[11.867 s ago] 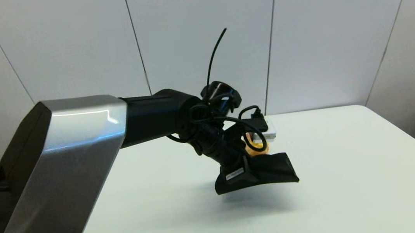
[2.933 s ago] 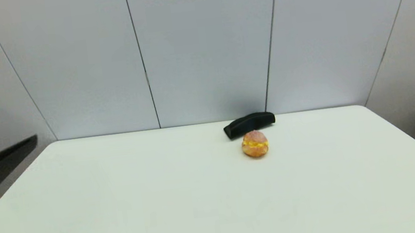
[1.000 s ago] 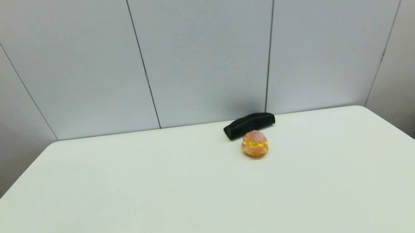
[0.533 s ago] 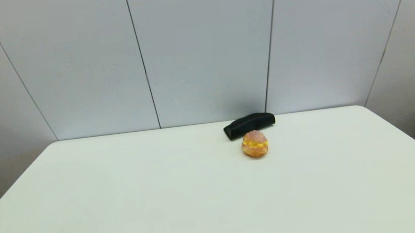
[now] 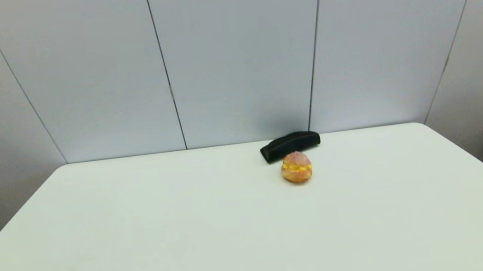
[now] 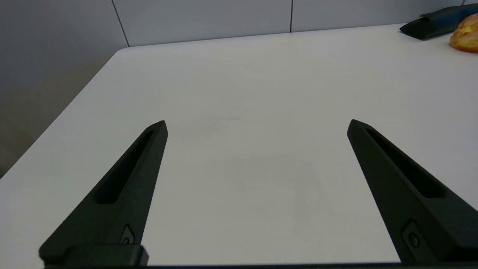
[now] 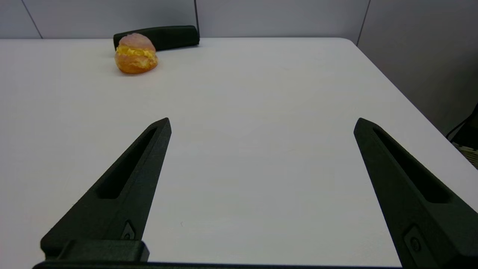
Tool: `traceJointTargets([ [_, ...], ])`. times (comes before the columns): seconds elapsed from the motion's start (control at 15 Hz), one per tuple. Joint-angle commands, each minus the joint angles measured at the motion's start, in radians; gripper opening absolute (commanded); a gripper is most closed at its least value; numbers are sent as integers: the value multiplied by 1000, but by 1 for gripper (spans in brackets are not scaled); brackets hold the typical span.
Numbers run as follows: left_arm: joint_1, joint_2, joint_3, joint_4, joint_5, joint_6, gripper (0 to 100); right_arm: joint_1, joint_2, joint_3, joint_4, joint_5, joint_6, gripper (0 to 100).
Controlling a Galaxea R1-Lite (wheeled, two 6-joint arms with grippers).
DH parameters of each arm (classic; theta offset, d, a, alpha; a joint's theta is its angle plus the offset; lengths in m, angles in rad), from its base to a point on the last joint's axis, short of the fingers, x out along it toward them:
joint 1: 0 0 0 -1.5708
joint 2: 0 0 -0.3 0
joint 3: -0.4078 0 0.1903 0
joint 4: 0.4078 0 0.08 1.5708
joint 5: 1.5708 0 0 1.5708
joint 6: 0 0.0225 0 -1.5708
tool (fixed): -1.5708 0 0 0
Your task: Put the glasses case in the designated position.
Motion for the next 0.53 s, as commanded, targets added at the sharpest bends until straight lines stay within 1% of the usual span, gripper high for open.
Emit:
traceJointTargets([
  [0.07,0,3,0,-1,0,1,100,-1,1,0,-2,-1,-10,100],
  [0.27,0,3,0,-1,0,-1,100,1,1,0,0,-1,7,100],
  [0.53,0,3,0,-1,0,1,100,-1,1,0,0,-1,7,100],
])
